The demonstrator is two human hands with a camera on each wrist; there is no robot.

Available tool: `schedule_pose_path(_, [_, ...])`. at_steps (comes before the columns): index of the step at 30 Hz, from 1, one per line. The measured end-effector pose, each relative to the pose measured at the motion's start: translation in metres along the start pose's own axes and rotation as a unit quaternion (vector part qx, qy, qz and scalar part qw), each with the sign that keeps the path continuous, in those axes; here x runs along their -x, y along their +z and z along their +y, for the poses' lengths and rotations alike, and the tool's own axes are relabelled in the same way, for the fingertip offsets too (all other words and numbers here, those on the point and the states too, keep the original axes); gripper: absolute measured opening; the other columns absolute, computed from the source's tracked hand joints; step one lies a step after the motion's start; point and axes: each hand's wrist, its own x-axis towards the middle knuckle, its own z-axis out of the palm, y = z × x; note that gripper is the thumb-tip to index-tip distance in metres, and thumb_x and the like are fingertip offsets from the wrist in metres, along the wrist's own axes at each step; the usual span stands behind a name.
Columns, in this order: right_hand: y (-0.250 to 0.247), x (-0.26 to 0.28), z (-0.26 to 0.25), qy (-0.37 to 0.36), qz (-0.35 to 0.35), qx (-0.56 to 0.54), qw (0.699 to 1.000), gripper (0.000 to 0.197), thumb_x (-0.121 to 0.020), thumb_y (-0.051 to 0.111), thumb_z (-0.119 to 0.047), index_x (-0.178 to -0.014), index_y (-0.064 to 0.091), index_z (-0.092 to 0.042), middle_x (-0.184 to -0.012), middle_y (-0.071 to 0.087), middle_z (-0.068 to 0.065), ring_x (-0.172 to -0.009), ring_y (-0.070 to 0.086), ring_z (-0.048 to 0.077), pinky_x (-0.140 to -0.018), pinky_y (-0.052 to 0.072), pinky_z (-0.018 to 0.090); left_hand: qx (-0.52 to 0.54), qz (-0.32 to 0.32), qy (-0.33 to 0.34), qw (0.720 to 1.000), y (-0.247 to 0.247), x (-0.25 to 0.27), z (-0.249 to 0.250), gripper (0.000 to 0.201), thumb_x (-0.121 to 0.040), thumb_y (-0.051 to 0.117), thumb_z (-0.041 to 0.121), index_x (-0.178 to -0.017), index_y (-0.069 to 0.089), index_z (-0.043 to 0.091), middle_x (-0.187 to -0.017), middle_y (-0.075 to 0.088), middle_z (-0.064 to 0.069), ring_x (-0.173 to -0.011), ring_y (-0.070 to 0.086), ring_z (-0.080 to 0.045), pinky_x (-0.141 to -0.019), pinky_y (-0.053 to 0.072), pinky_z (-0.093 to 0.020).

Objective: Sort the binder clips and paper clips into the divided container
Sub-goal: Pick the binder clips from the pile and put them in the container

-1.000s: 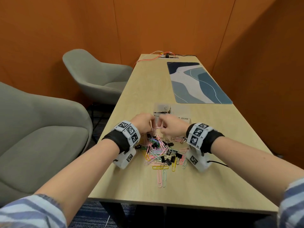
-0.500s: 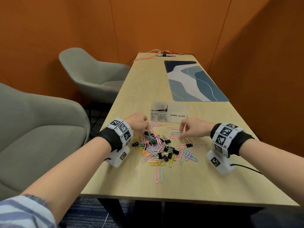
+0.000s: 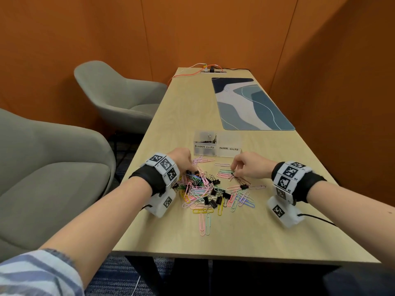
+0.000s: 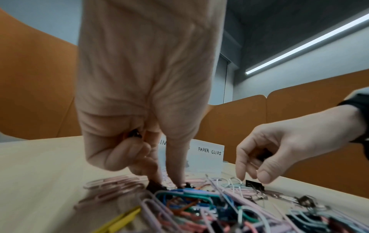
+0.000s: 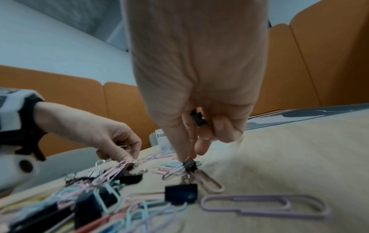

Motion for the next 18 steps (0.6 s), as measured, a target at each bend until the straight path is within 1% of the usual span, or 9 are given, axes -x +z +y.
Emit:
schedule_pose_path(3, [0.006,0.001,-0.001,-0.014,0.005,0.024,1.0,0.027,-0.078,0.072,-0.02,-0.101,0.066,-0.009,-0.091,0.054,0.001,-0.085,0.049,0.016,-0.074,0.042,0.027,0.005,0.003,0.009,1.0,0.0,0.001,-0.001,0.037,-0.095,0.053,0.032,-0.113,0.063,0.001,-0.087,0.059,-0.005,-0.077,0.054,-0.019,-0.06,0.043,-0.023])
schedule_pose_path(5, [0.01,0.0,-0.001,-0.026,0.017,0.032,0.999,0.022,-0.079,0.07,-0.017,-0.098,0.064,-0.007,-0.092,0.055,0.002,-0.084,0.049,0.017,-0.073,0.04,0.026,0.007,-0.001,0.013,1.0,-0.001,0.002,-0.002,0.034,-0.092,0.058,0.032,-0.111,0.064,0.005,-0.077,0.058,0.0,-0.067,0.053,-0.014,-0.055,0.04,-0.021])
schedule_pose_path(7, [0.011,-0.001,-0.003,-0.035,0.022,0.04,0.998,0.015,-0.081,0.067,-0.015,-0.094,0.062,-0.008,-0.089,0.055,0.001,-0.082,0.049,0.017,-0.071,0.036,0.024,0.002,-0.007,0.015,1.0,-0.003,0.003,-0.005,0.032,-0.085,0.068,0.031,-0.107,0.066,0.008,-0.08,0.062,0.002,-0.072,0.054,-0.012,-0.06,0.042,-0.023])
schedule_pose_path(9, [0.011,-0.002,-0.005,-0.046,0.029,0.05,0.997,0.006,-0.084,0.06,-0.01,-0.088,0.056,-0.012,-0.087,0.054,0.0,-0.082,0.048,0.018,-0.07,0.035,0.023,-0.008,-0.006,0.018,1.0,-0.002,0.003,-0.007,0.031,-0.08,0.074,0.029,-0.103,0.067,0.01,-0.099,0.068,-0.003,-0.086,0.057,-0.015,-0.071,0.044,-0.025])
schedule_pose_path(11, [0.007,-0.001,-0.007,-0.047,0.037,0.046,0.997,0.005,-0.086,0.053,-0.008,-0.09,0.054,-0.012,-0.085,0.053,-0.001,-0.08,0.048,0.018,-0.068,0.034,0.023,-0.012,0.001,0.025,1.0,0.0,0.002,-0.007,0.031,-0.078,0.076,0.027,-0.102,0.067,0.009,-0.107,0.068,-0.007,-0.092,0.058,-0.018,-0.074,0.045,-0.026])
schedule_pose_path(13, [-0.001,0.002,-0.009,-0.025,0.023,0.013,0.999,0.016,-0.089,0.047,-0.007,-0.101,0.057,-0.009,-0.078,0.051,-0.003,-0.075,0.047,0.017,-0.062,0.034,0.023,-0.016,0.004,0.035,0.999,0.001,0.002,-0.007,0.031,-0.079,0.075,0.025,-0.103,0.067,0.007,-0.102,0.066,-0.006,-0.092,0.059,-0.019,-0.075,0.046,-0.027])
schedule_pose_path(15, [-0.007,0.005,-0.009,0.02,-0.009,-0.038,0.999,0.023,-0.091,0.041,-0.007,-0.105,0.059,-0.008,-0.073,0.047,-0.009,-0.07,0.045,0.011,-0.056,0.032,0.02,-0.02,0.007,0.045,0.999,0.002,0.002,-0.006,0.03,-0.081,0.073,0.024,-0.105,0.067,0.006,-0.094,0.064,-0.002,-0.089,0.059,-0.018,-0.075,0.045,-0.026])
schedule_pose_path(16, [-0.009,0.005,-0.008,0.048,-0.023,-0.073,0.996,0.023,-0.092,0.039,-0.007,-0.102,0.06,-0.007,-0.072,0.045,-0.009,-0.065,0.044,0.01,-0.053,0.031,0.019,-0.021,0.009,0.05,0.998,0.002,0.002,-0.006,0.03,-0.083,0.071,0.026,-0.104,0.066,0.006,-0.095,0.066,-0.002,-0.09,0.061,-0.019,-0.076,0.046,-0.026])
schedule_pose_path(18, [-0.012,0.008,-0.006,0.093,-0.048,-0.146,0.984,0.023,-0.09,0.037,-0.004,-0.085,0.06,-0.006,-0.068,0.044,-0.001,-0.054,0.037,0.013,-0.046,0.027,0.021,-0.031,0.013,0.058,0.998,0.001,0.001,-0.007,0.032,-0.085,0.068,0.032,-0.104,0.066,0.006,-0.103,0.069,-0.006,-0.096,0.064,-0.022,-0.079,0.049,-0.03])
